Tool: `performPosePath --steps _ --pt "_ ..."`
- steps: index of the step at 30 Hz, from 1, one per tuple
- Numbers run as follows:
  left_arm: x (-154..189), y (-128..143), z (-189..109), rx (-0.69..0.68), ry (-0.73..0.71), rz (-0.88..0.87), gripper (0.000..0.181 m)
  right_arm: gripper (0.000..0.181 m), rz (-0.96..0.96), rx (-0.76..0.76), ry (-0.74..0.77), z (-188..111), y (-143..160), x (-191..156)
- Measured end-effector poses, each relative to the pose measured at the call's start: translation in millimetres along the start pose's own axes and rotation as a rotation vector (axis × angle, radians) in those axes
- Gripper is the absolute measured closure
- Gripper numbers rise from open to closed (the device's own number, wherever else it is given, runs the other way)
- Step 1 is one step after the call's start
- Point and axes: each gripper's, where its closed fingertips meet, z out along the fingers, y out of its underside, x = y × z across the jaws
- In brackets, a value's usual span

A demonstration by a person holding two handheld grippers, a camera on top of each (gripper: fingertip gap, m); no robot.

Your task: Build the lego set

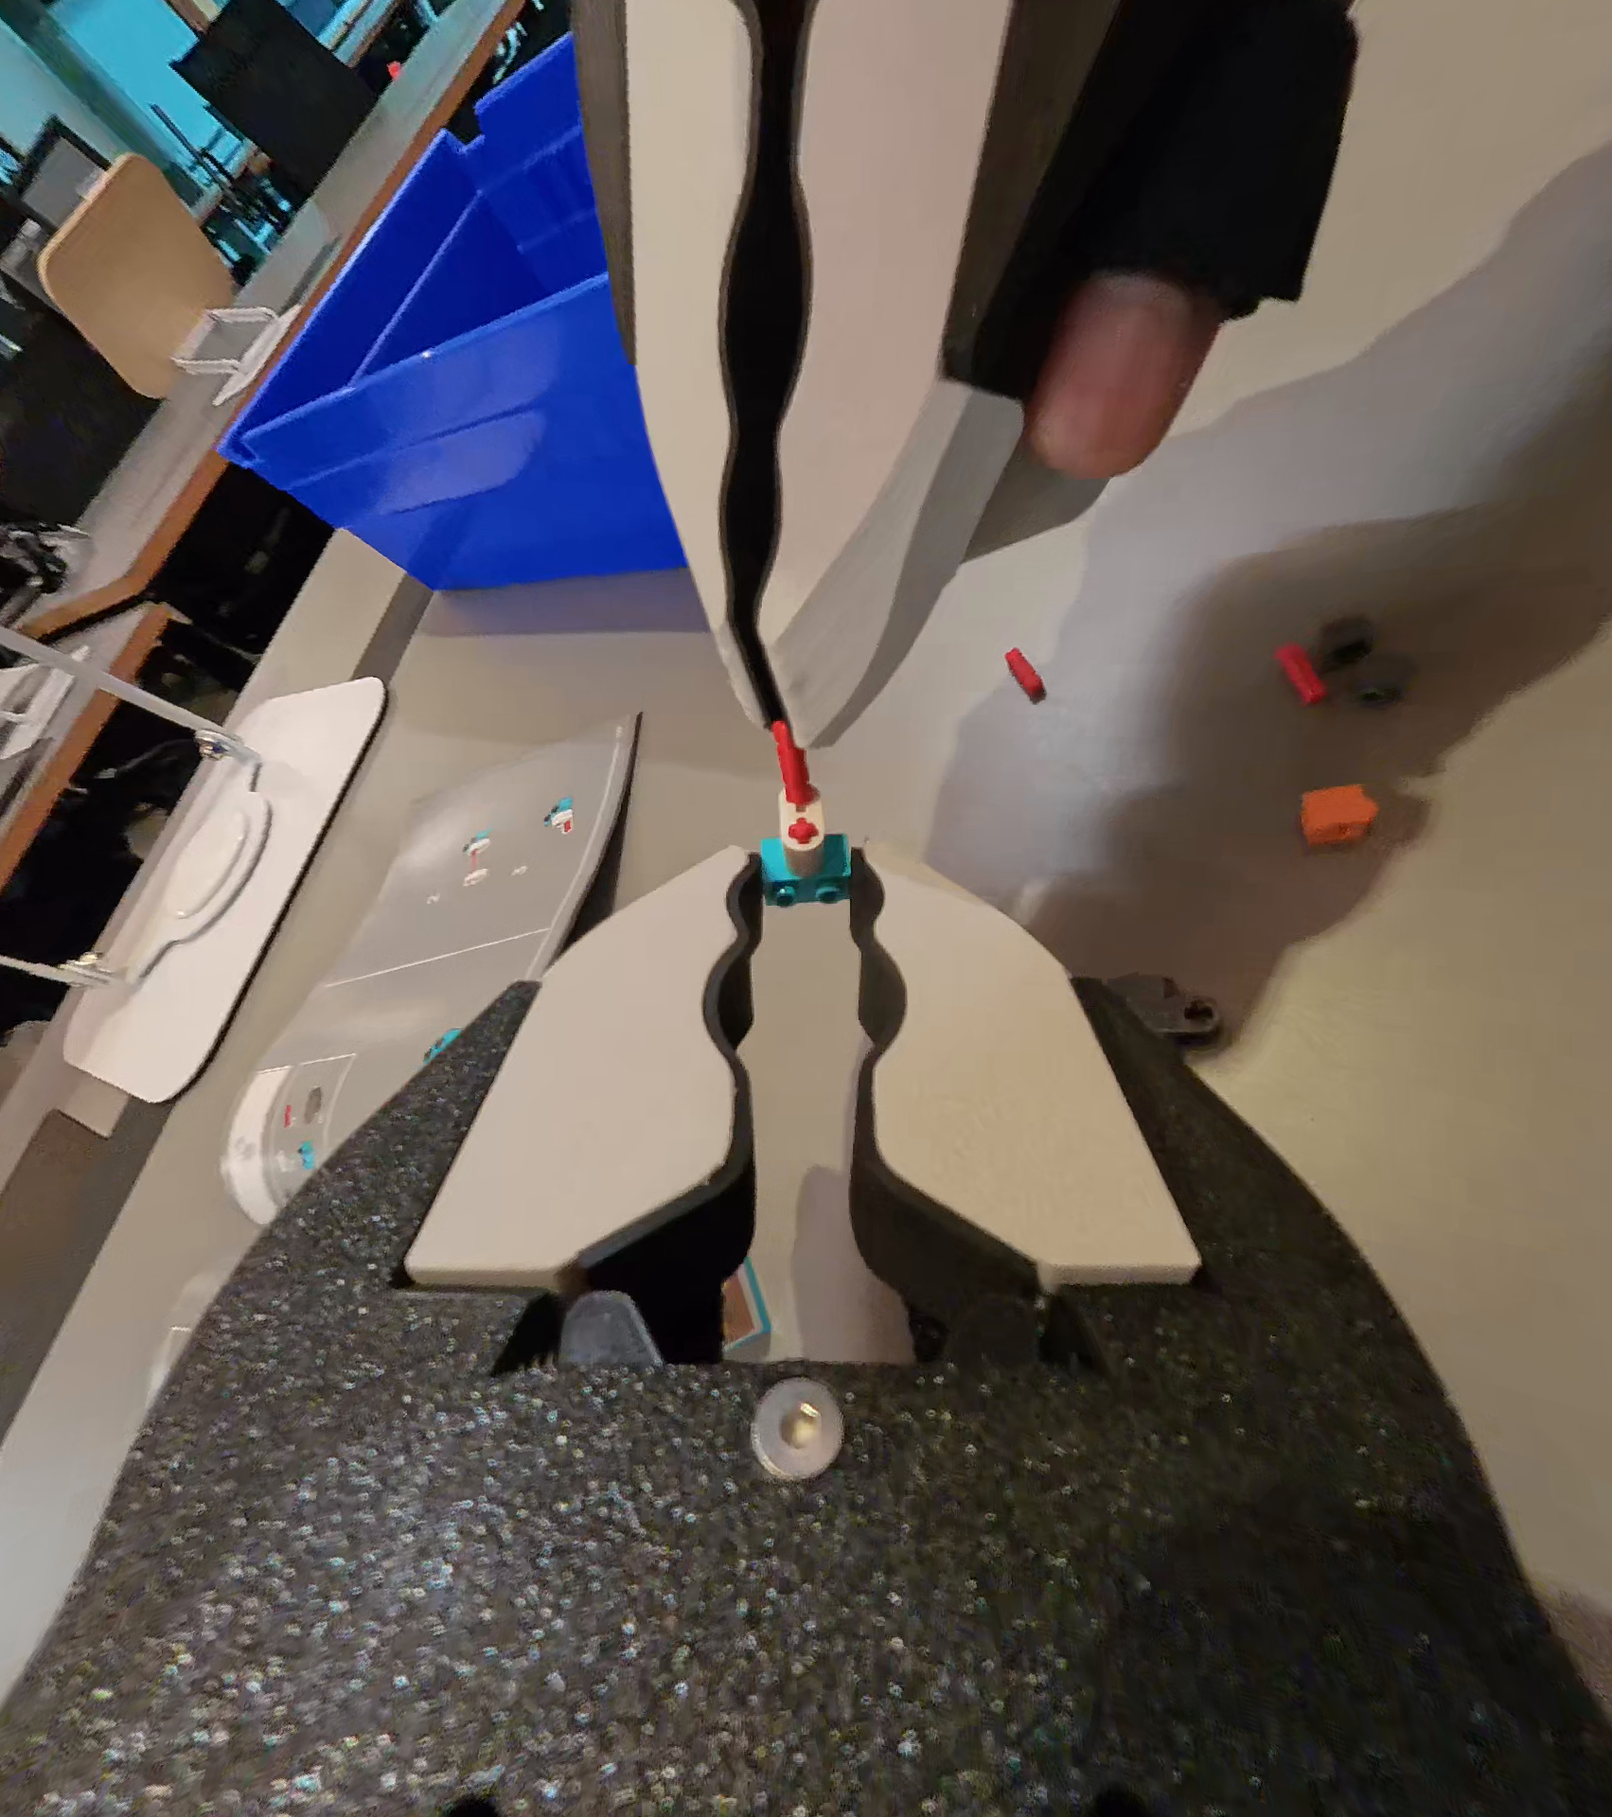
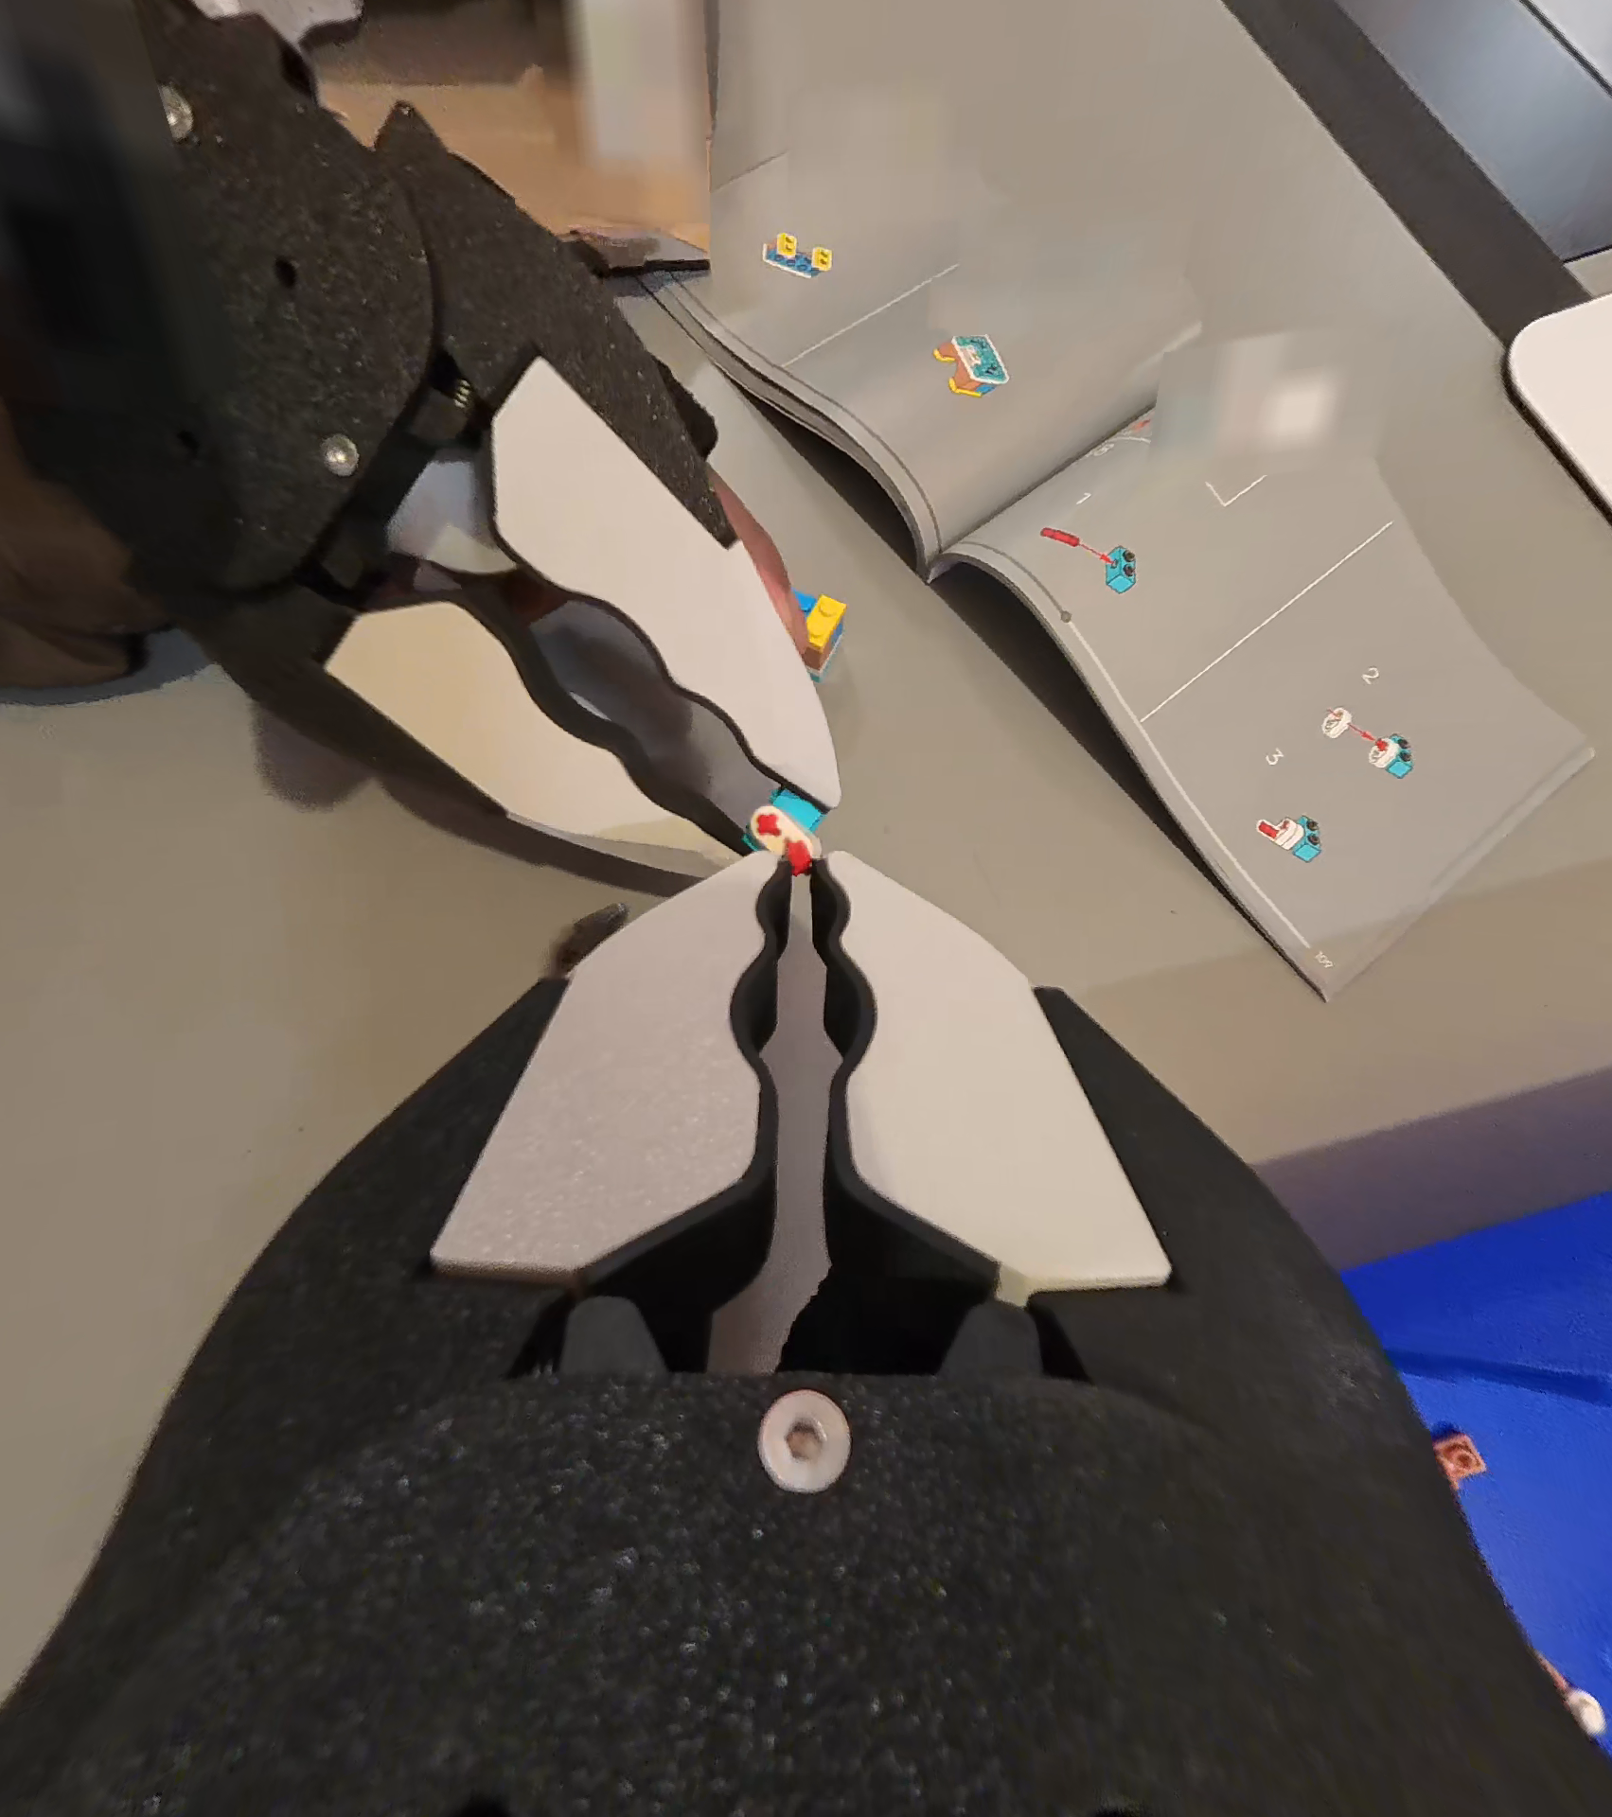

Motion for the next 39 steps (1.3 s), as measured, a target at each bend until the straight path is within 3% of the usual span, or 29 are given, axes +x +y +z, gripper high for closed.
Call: performPosePath --steps 20,39 --pt "-18.0 -9.2 -2.7 0.011 -0.225 0.055 0.165 0.177 0.147 0.161 0.141 -6.3 -11.8 8.6" --pt "-17.2 -8.9 -1.5 0.008 -0.235 0.073 0.165 0.177 0.175 0.203 0.129 -2.2 -13.2 6.8"
